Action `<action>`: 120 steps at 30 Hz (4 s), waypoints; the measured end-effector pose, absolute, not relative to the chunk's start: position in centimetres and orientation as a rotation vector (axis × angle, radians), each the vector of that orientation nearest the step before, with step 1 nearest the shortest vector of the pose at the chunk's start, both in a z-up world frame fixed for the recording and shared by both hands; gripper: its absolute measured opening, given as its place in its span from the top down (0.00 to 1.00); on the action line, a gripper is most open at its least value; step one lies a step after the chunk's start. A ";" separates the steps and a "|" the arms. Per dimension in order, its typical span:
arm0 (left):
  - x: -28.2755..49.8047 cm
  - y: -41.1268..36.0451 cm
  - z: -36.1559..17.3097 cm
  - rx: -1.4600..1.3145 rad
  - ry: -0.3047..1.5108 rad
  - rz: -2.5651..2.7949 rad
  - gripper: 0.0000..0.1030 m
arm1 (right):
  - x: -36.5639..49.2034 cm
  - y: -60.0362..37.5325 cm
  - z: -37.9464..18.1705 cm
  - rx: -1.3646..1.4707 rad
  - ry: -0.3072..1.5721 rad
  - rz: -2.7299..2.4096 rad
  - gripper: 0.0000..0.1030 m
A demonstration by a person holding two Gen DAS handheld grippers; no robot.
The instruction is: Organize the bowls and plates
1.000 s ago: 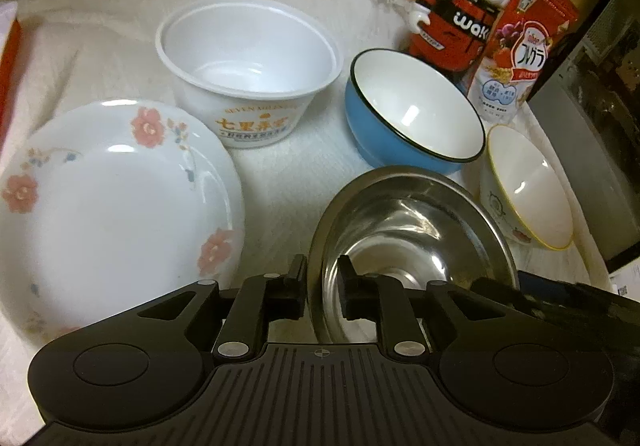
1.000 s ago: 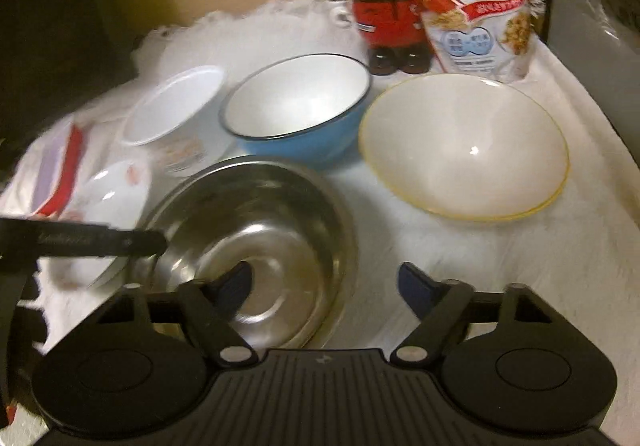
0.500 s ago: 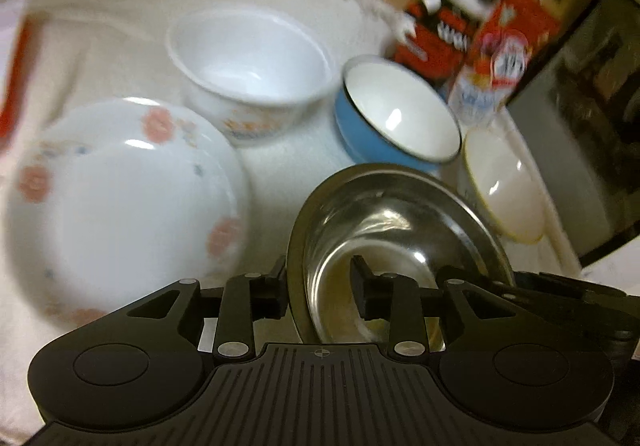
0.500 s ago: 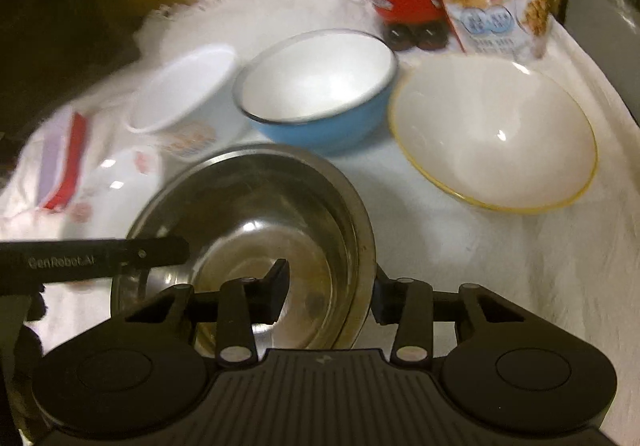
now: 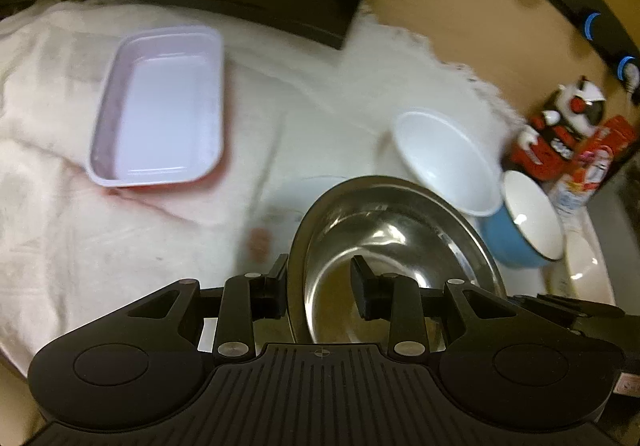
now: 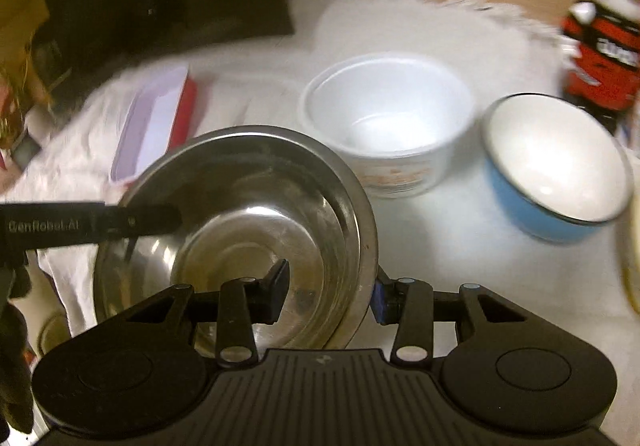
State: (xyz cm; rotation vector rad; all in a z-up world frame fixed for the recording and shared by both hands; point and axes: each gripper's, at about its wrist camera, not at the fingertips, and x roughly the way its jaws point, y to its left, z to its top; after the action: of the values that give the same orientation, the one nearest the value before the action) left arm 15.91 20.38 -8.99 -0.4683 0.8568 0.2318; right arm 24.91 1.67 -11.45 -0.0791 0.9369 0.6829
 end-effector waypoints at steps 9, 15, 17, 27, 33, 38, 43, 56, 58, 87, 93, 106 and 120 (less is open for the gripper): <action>17.2 22.1 -10.4 -0.449 0.871 0.257 0.67 | 25.2 5.3 -12.0 -0.177 0.913 0.684 0.59; 17.9 22.6 -11.4 -0.428 0.877 0.248 0.70 | 25.7 6.8 -12.7 -0.211 0.899 0.672 0.59; 18.0 22.6 -11.4 -0.407 0.874 0.244 0.73 | 26.0 7.0 -12.9 -0.215 0.902 0.664 0.59; 17.5 23.1 -10.9 -0.349 0.873 0.277 0.74 | 26.0 6.7 -12.3 -0.248 0.858 0.672 0.59; 17.5 24.4 -11.4 -0.463 0.899 0.241 0.74 | 26.5 3.7 -10.2 -0.142 0.830 0.646 0.51; 18.7 23.8 -12.8 -0.422 0.969 0.258 0.72 | 28.3 3.5 -11.6 -0.070 0.924 0.608 0.51; 19.5 23.4 -13.7 -0.437 0.990 0.246 0.71 | 29.5 3.8 -14.0 0.030 1.060 0.640 0.51; 18.8 22.0 -13.0 -0.434 1.025 0.281 0.69 | 26.6 3.3 -14.3 0.064 1.129 0.683 0.47; 18.4 21.8 -13.1 -0.431 1.027 0.284 0.69 | 26.1 3.1 -14.3 0.057 1.130 0.681 0.47; 16.9 22.0 -13.3 -0.502 1.039 0.307 0.70 | 24.2 3.7 -14.5 -0.041 1.079 0.697 0.46; 16.3 22.3 -13.2 -0.544 1.019 0.321 0.72 | 24.8 3.8 -14.6 -0.045 1.075 0.718 0.44; 15.7 21.7 -8.6 -0.522 0.818 0.371 0.71 | 25.6 -2.7 -11.9 0.049 0.965 0.670 0.44; 22.0 10.2 -6.7 -0.430 0.802 0.046 0.71 | 25.9 -13.0 -7.6 0.059 0.769 0.506 0.43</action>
State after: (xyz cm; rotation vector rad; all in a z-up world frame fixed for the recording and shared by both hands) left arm 22.01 10.21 -6.70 -0.4301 0.8019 0.0464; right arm 25.91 -12.95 -7.57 0.0594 0.7694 0.5060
